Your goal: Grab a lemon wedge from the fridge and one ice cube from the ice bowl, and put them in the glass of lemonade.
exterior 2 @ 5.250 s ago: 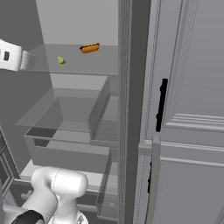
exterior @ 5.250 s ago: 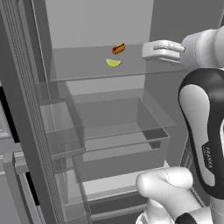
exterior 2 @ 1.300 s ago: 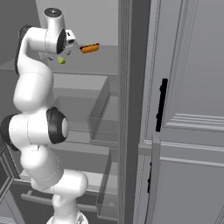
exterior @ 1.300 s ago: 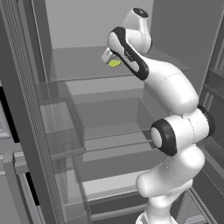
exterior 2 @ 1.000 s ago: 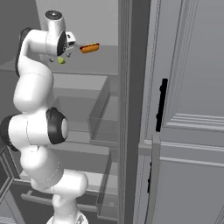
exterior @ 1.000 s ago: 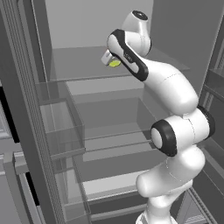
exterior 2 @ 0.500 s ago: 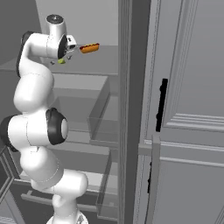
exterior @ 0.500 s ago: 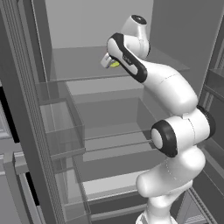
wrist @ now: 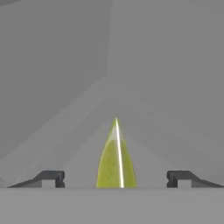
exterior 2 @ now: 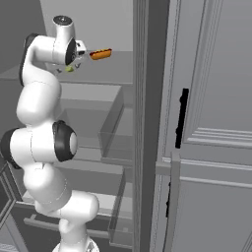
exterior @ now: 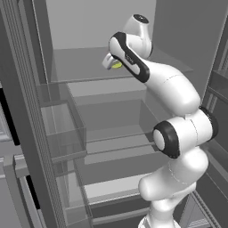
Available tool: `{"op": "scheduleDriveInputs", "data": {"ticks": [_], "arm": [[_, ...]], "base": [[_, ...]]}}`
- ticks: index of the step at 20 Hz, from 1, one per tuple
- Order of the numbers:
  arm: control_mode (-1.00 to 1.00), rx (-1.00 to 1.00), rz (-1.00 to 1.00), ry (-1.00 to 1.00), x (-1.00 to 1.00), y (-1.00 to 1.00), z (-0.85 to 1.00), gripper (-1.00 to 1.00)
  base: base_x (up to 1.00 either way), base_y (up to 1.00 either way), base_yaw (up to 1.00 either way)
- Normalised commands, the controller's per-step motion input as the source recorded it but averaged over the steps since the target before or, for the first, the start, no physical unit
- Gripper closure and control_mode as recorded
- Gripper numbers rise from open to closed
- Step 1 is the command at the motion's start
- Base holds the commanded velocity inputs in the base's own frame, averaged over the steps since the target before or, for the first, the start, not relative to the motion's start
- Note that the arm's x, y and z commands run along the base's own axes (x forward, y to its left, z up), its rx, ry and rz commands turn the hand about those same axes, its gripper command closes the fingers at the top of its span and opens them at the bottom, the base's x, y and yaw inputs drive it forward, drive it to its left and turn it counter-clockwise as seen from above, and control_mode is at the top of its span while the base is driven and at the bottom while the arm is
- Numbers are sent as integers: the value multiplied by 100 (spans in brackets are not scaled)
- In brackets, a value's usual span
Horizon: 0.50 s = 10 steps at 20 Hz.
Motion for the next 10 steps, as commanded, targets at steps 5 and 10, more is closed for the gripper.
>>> {"op": "scheduleDriveInputs", "data": {"ticks": [5,10], "arm": [[-100,-1,0,19,1,0,-1,-100],[-100,0,0,1,0,0,-36,-100]], "base": [[0,0,0],[0,0,0]]}}
